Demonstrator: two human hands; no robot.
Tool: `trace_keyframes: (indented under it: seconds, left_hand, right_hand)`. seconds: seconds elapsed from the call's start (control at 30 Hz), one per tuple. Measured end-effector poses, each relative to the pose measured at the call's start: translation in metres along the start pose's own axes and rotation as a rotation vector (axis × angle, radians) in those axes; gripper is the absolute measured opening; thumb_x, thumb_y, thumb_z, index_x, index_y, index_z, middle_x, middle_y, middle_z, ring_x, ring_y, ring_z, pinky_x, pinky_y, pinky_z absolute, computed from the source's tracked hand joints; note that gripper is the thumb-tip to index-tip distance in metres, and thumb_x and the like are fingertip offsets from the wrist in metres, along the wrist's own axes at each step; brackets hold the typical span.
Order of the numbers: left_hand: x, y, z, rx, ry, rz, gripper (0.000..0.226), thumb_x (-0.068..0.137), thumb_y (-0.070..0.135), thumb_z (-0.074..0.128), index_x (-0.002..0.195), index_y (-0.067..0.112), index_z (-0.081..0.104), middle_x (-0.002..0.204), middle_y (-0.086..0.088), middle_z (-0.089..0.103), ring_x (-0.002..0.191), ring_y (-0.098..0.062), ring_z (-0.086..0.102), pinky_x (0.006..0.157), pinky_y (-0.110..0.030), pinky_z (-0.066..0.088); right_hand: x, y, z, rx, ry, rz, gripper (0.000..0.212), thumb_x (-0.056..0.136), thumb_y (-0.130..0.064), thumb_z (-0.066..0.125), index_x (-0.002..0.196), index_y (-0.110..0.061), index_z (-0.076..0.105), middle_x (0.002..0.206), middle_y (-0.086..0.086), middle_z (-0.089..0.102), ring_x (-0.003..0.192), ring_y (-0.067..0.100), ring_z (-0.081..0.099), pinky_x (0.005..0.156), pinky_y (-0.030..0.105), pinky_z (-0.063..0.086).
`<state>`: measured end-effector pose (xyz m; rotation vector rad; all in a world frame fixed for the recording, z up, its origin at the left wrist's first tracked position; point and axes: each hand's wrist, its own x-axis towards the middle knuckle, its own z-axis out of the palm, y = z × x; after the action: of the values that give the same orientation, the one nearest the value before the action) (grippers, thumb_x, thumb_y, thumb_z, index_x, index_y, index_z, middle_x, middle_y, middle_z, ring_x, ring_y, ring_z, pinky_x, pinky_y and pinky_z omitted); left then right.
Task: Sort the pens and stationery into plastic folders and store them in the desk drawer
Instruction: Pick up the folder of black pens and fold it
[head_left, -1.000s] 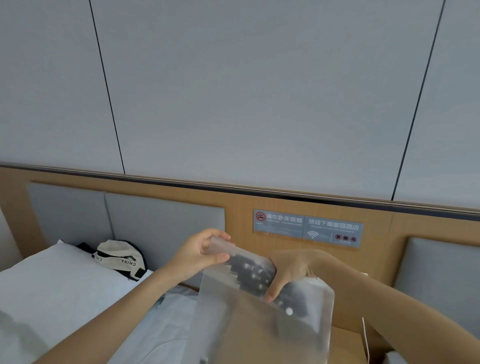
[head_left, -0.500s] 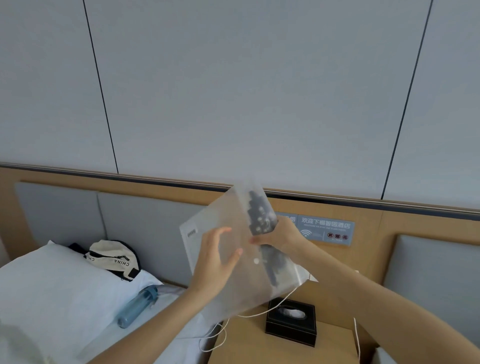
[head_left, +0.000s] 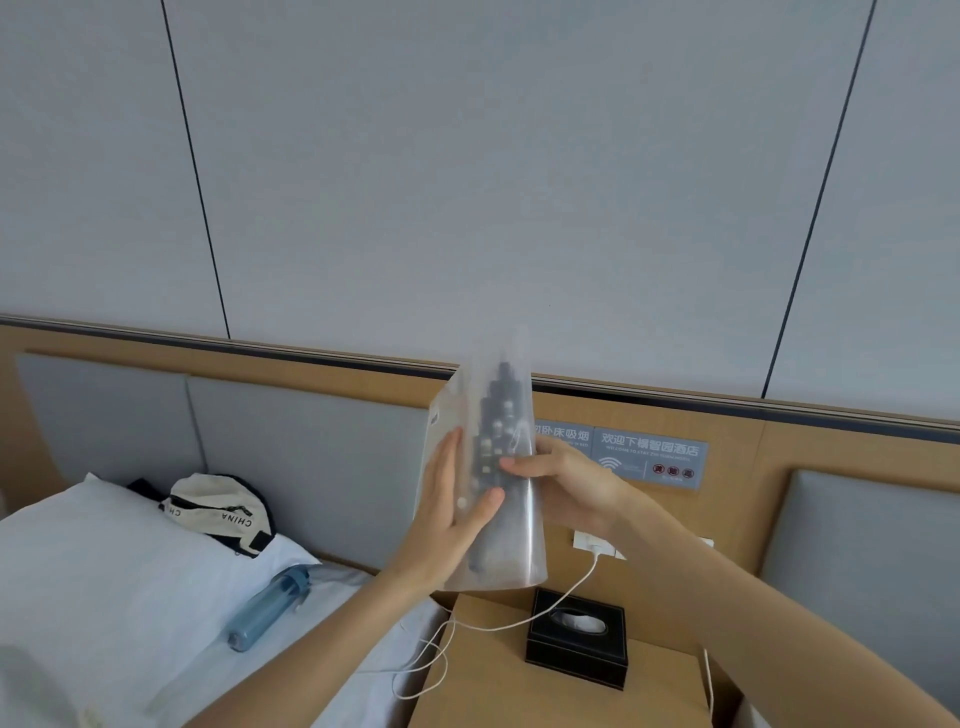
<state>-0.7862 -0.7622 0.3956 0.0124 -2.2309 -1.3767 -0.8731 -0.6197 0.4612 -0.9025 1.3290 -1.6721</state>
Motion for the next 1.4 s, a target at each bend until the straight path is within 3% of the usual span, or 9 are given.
trace_keyframes:
  seconds: [0.23, 0.5, 0.6, 0.67, 0.73, 0.87, 1.0, 1.23, 1.4]
  left_hand:
    - [0.000, -0.015, -0.014, 0.133, -0.003, 0.028, 0.081, 0.072, 0.084, 0.040, 0.133, 0.061, -0.007, 0.156, 0.021, -0.004, 0.143, 0.002, -0.003, 0.119, -0.045, 0.012]
    - [0.001, -0.016, -0.021, 0.232, 0.046, -0.038, 0.083, 0.062, 0.093, 0.029, 0.130, 0.060, -0.006, 0.157, 0.014, -0.007, 0.144, -0.003, -0.006, 0.117, -0.052, 0.006]
    - [-0.002, -0.008, -0.016, 0.207, 0.154, -0.076, 0.074, 0.075, 0.081, 0.038, 0.136, 0.048, 0.011, 0.158, -0.002, 0.008, 0.144, -0.014, 0.009, 0.117, -0.030, 0.014]
    - [-0.006, -0.001, -0.009, 0.207, 0.247, -0.054, 0.063, 0.089, 0.046, 0.052, 0.143, 0.028, 0.025, 0.153, -0.008, 0.021, 0.140, -0.018, 0.022, 0.102, -0.001, 0.016]
    - [-0.010, 0.004, -0.002, 0.205, 0.320, -0.018, 0.056, 0.092, 0.026, 0.057, 0.142, 0.017, 0.033, 0.148, -0.007, 0.031, 0.137, -0.015, 0.029, 0.094, 0.007, 0.017]
    - [-0.014, 0.012, 0.006, 0.082, 0.285, -0.006, 0.070, 0.086, 0.026, 0.067, 0.145, 0.018, 0.031, 0.142, 0.007, 0.037, 0.130, -0.001, 0.035, 0.096, 0.001, 0.027]
    - [-0.011, 0.020, 0.007, -0.086, 0.149, 0.004, 0.067, 0.079, 0.021, 0.075, 0.135, 0.029, 0.040, 0.122, 0.014, 0.059, 0.111, 0.001, 0.057, 0.086, -0.014, 0.048]
    - [-0.003, 0.018, 0.005, -0.088, 0.050, -0.130, 0.062, 0.070, 0.032, 0.082, 0.120, 0.036, 0.046, 0.110, 0.018, 0.063, 0.102, -0.001, 0.061, 0.085, -0.023, 0.053]
    - [-0.002, 0.023, 0.002, -0.137, -0.049, -0.172, 0.065, 0.065, 0.032, 0.084, 0.118, 0.034, 0.046, 0.112, 0.013, 0.063, 0.100, -0.002, 0.063, 0.085, -0.025, 0.053]
  right_hand:
    - [0.005, 0.009, -0.005, -0.042, 0.003, -0.044, 0.041, 0.078, 0.005, 0.061, 0.118, 0.004, 0.054, 0.110, 0.018, 0.064, 0.100, 0.029, 0.064, 0.088, 0.037, 0.052]
    - [0.015, 0.015, 0.004, -0.067, 0.171, -0.092, 0.033, 0.078, 0.014, 0.063, 0.109, 0.001, 0.058, 0.098, 0.013, 0.069, 0.091, 0.024, 0.067, 0.077, 0.030, 0.054]
    - [0.019, 0.019, 0.008, -0.056, 0.283, -0.123, 0.033, 0.077, 0.013, 0.065, 0.106, 0.000, 0.059, 0.094, 0.011, 0.069, 0.087, 0.022, 0.068, 0.073, 0.028, 0.055]
    - [0.020, 0.021, 0.012, -0.043, 0.325, -0.143, 0.031, 0.076, 0.012, 0.067, 0.103, -0.002, 0.060, 0.093, 0.010, 0.070, 0.086, 0.023, 0.069, 0.073, 0.029, 0.056]
    - [0.021, 0.022, 0.015, -0.033, 0.354, -0.164, 0.030, 0.076, 0.011, 0.068, 0.101, -0.004, 0.060, 0.091, 0.009, 0.070, 0.084, 0.022, 0.069, 0.072, 0.029, 0.056]
    - [0.019, 0.021, 0.020, 0.012, 0.352, -0.189, 0.028, 0.077, 0.011, 0.066, 0.102, 0.001, 0.060, 0.086, 0.009, 0.070, 0.079, 0.022, 0.070, 0.064, 0.026, 0.054]
    - [0.016, 0.020, 0.023, 0.013, 0.327, -0.204, 0.032, 0.076, 0.012, 0.067, 0.105, 0.000, 0.061, 0.093, 0.011, 0.071, 0.087, 0.026, 0.069, 0.074, 0.033, 0.057]
    - [0.006, 0.021, 0.017, -0.019, 0.341, -0.189, 0.048, 0.071, 0.008, 0.073, 0.116, -0.003, 0.059, 0.106, 0.016, 0.069, 0.098, 0.030, 0.067, 0.085, 0.039, 0.055]
    - [-0.002, 0.022, 0.013, -0.051, 0.333, -0.190, 0.045, 0.073, 0.007, 0.073, 0.115, -0.002, 0.059, 0.104, 0.017, 0.069, 0.097, 0.030, 0.067, 0.082, 0.037, 0.056]
